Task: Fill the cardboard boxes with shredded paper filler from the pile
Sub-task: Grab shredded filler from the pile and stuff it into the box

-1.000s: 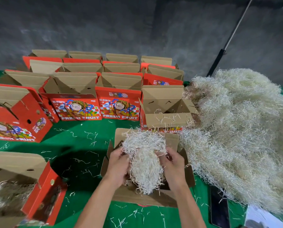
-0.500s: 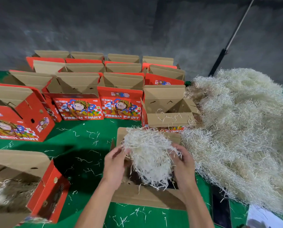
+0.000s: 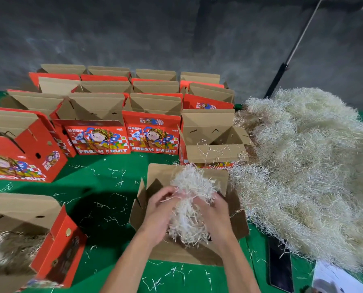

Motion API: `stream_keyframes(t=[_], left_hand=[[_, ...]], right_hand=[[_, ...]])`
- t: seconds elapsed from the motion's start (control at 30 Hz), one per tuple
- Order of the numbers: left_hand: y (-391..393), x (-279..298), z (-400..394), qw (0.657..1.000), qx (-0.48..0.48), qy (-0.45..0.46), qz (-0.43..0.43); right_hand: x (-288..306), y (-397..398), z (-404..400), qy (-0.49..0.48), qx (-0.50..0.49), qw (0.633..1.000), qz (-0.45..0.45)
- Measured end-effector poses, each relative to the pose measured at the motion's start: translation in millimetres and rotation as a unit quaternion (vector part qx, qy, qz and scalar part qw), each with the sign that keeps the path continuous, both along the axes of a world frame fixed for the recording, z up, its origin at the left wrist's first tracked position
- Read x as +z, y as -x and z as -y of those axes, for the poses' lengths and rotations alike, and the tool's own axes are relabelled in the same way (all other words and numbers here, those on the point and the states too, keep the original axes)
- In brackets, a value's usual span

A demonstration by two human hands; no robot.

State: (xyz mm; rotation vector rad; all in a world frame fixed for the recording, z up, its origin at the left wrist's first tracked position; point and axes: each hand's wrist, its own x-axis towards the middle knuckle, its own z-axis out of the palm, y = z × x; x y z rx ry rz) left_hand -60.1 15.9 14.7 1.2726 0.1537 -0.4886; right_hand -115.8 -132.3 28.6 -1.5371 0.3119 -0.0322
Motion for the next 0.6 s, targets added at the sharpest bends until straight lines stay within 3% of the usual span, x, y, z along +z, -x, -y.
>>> stream_keyframes(t=[0.07,0.13,0.2,0.27,0.37,0.47,0.53,0.6], left_hand=[[-13,-2,-19,0.994,0.104,-0.02,-0.01],[-26,-7,-37,0.991,0.115,0.064,-0.027],[-19,-4,-28,0.993,0.009,0.112,-0.028],[-5,-7,-4,0.992,-0.072,0.096,-0.029],[-10,0,0,0.998,0.047,-0.006,-0.032],[-25,7,-23,0.99,0.139,0.001,-0.002],[-20,9,-19,0.994,0.1,0.031,0.007],[-7,7,-3,0.999,-0.008,0.038,-0.007]], right_hand=[[1,1,21,0.023,-0.092,0.995,0.007],[-9,4,43,0.005,-0.155,0.988,-0.021],[-7,8,35,-0.009,-0.068,0.996,-0.05],[0,7,9,0.009,0.036,0.997,-0.063],[2,3,8,0.035,-0.007,0.999,-0.004],[-5,5,41,-0.001,-0.115,0.993,0.0],[-10,7,40,-0.019,-0.119,0.992,-0.026],[-9,2,19,0.037,0.001,0.999,-0.023]])
